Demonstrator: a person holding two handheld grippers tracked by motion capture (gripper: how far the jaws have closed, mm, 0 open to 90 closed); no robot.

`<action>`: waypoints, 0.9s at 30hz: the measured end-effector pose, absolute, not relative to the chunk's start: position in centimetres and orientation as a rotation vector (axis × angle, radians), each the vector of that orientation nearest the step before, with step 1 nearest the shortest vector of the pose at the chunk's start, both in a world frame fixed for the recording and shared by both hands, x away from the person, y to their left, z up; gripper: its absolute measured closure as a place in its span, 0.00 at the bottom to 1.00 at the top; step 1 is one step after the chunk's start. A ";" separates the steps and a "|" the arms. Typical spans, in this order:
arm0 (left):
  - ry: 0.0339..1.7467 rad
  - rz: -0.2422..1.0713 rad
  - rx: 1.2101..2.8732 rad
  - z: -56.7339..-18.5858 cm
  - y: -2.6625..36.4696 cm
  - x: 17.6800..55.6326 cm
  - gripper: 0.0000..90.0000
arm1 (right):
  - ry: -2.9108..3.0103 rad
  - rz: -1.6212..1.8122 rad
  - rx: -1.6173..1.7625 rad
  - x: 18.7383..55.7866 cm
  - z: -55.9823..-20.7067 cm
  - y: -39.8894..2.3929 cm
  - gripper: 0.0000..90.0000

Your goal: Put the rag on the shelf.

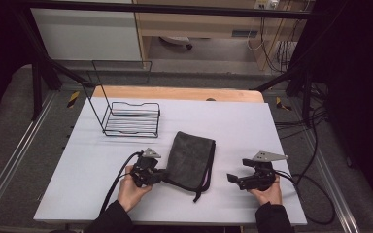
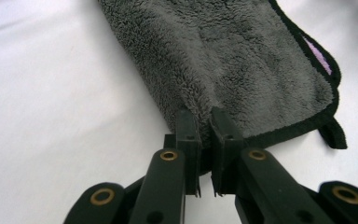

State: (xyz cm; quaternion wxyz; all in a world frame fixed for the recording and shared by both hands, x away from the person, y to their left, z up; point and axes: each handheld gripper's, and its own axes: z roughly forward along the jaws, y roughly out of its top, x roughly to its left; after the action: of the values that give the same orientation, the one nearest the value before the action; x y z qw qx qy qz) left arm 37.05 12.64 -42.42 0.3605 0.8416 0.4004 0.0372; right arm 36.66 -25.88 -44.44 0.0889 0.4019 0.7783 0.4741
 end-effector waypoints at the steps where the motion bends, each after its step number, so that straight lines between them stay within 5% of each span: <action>1: 1.035 0.094 2.171 -42.5 12.9 36.8 0.93 | 2.314 1.412 1.197 36.7 -44.5 -25.9 0.02; 27: 1.073 0.091 2.123 -43.3 17.7 31.5 0.92 | 2.329 1.393 1.188 36.7 -44.6 -25.4 0.02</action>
State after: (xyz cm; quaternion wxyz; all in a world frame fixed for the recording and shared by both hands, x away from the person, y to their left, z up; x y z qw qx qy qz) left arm 31.54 17.75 -43.33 0.3712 0.8281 0.4186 0.0355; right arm 36.67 -25.37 -44.58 0.0894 0.3995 0.7830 0.4683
